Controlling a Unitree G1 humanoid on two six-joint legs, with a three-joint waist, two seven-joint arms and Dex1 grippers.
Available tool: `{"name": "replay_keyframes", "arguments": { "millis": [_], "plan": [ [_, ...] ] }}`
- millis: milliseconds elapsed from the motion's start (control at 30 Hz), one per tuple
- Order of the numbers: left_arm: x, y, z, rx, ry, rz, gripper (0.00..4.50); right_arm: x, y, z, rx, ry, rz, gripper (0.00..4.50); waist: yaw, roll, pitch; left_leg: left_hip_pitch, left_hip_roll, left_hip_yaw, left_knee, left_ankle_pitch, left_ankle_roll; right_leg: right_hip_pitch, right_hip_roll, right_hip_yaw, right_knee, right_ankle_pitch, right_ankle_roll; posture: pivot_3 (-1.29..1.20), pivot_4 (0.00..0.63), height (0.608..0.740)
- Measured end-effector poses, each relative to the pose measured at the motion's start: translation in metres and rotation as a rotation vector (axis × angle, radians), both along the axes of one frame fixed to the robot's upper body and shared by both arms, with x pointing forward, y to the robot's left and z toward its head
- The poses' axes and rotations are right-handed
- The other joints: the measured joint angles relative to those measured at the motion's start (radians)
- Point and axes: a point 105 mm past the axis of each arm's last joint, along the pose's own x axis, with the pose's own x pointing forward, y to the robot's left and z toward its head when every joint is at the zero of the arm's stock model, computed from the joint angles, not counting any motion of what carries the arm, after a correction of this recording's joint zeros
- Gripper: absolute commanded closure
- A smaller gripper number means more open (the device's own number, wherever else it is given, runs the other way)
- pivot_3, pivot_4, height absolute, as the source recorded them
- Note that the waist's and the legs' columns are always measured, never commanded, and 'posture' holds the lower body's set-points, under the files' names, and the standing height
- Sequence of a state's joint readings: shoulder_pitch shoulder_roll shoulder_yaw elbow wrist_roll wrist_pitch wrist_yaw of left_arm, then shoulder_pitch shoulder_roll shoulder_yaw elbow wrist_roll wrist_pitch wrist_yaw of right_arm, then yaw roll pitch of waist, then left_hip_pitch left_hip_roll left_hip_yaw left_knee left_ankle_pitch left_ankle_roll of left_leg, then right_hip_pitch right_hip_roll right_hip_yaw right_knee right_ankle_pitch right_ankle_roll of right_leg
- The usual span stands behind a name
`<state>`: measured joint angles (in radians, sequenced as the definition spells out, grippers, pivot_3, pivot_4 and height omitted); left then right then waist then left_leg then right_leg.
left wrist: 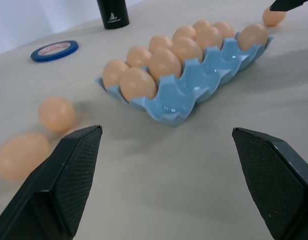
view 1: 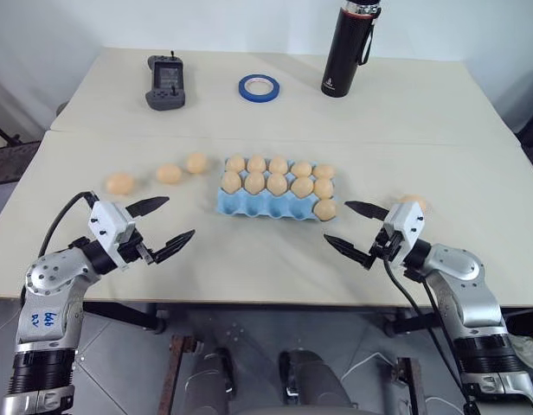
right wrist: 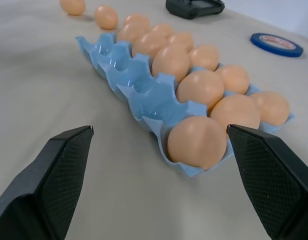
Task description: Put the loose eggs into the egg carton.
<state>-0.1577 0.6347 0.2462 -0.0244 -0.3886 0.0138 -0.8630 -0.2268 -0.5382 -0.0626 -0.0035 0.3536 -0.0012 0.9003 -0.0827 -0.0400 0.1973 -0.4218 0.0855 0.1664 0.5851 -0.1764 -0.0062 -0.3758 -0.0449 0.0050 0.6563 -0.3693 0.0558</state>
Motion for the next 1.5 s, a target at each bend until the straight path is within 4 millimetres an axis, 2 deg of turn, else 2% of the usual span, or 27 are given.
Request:
{"name": "replay_keyframes", "arguments": {
  "millis": [167, 300, 433, 533, 633, 767, 867, 1033, 1167, 1367, 1500],
  "plan": [
    [0.002, -0.008, -0.001, 0.004, 0.015, -0.029, 0.09, -0.003, -0.024, 0.007, 0.034, -0.032, -0.13, 0.0, 0.002, 0.0, 0.0, 0.0, 0.0, 0.0, 0.0, 0.0, 0.0, 0.0, 0.0, 0.0, 0.0, 0.0, 0.0, 0.0, 0.15, 0.74],
    [0.001, -0.024, -0.006, 0.011, 0.039, -0.115, 0.09, -0.013, -0.068, 0.014, 0.072, -0.072, -0.347, 0.0, 0.009, 0.0, 0.0, 0.0, 0.0, 0.0, 0.0, 0.0, 0.0, 0.0, 0.0, 0.0, 0.0, 0.0, 0.0, 0.0, 0.15, 0.74],
    [-0.004, -0.05, -0.017, 0.005, 0.075, -0.225, 0.09, -0.032, -0.104, 0.002, 0.07, -0.05, -0.526, 0.0, 0.021, 0.0, 0.0, 0.0, 0.0, 0.0, 0.001, 0.0, 0.0, 0.001, 0.0, 0.0, -0.001, 0.0, 0.0, 0.0, 0.15, 0.74],
    [-0.007, -0.078, -0.019, -0.004, 0.066, -0.338, 0.09, -0.048, -0.124, -0.016, 0.094, -0.022, -0.655, 0.0, 0.025, 0.0, 0.0, 0.0, 0.0, -0.001, 0.002, 0.0, 0.0, 0.002, 0.001, 0.0, 0.0, 0.0, 0.001, 0.0, 0.15, 0.74],
    [-0.011, -0.099, -0.018, 0.01, 0.055, -0.44, 0.09, -0.053, -0.128, -0.027, 0.106, 0.005, -0.696, 0.0, 0.015, 0.001, -0.001, 0.0, 0.0, 0.0, 0.004, 0.0, 0.0, 0.002, 0.001, 0.001, 0.001, 0.001, 0.002, 0.0, 0.15, 0.74],
    [-0.015, -0.108, -0.019, 0.052, 0.042, -0.518, 0.09, -0.051, -0.13, -0.03, 0.113, 0.011, -0.704, 0.0, -0.001, 0.002, -0.001, 0.001, -0.001, 0.0, 0.004, 0.001, 0.001, 0.002, 0.001, 0.001, 0.001, 0.002, 0.002, 0.0, 0.15, 0.74],
    [-0.015, -0.109, -0.019, 0.046, 0.043, -0.522, 0.09, -0.036, -0.135, -0.032, 0.114, 0.024, -0.708, 0.0, -0.005, 0.002, -0.001, 0.001, -0.001, 0.0, 0.004, 0.001, 0.002, 0.002, 0.001, 0.001, 0.001, 0.002, 0.002, 0.0, 0.15, 0.74],
    [-0.015, -0.108, -0.02, 0.041, 0.045, -0.511, 0.09, 0.01, -0.137, -0.014, 0.101, 0.012, -0.654, 0.0, -0.003, 0.002, -0.001, 0.001, -0.001, -0.001, 0.005, 0.001, 0.002, 0.001, 0.001, 0.001, 0.003, 0.002, 0.002, 0.0, 0.15, 0.74],
    [-0.018, -0.103, -0.026, 0.032, 0.065, -0.476, 0.09, 0.044, -0.129, -0.008, 0.099, 0.039, -0.592, 0.0, -0.002, 0.003, -0.001, 0.0, -0.001, -0.001, 0.005, 0.002, 0.004, 0.001, 0.001, 0.001, 0.002, 0.002, 0.002, 0.0, 0.15, 0.74],
    [-0.022, -0.1, -0.022, 0.03, 0.044, -0.437, 0.09, 0.08, -0.121, -0.017, 0.084, 0.144, -0.563, 0.0, -0.001, 0.003, -0.001, 0.0, -0.001, -0.001, 0.007, 0.004, 0.003, 0.001, 0.001, 0.001, 0.002, 0.002, 0.002, 0.0, 0.15, 0.74],
    [-0.023, -0.097, -0.022, 0.03, 0.042, -0.406, 0.0, 0.088, -0.123, -0.029, 0.073, 0.206, -0.585, 0.95, -0.002, 0.003, -0.001, 0.0, -0.001, -0.001, 0.007, 0.003, 0.002, 0.001, 0.0, 0.001, 0.002, 0.002, 0.002, 0.0, 0.15, 0.74]
  ]
}}
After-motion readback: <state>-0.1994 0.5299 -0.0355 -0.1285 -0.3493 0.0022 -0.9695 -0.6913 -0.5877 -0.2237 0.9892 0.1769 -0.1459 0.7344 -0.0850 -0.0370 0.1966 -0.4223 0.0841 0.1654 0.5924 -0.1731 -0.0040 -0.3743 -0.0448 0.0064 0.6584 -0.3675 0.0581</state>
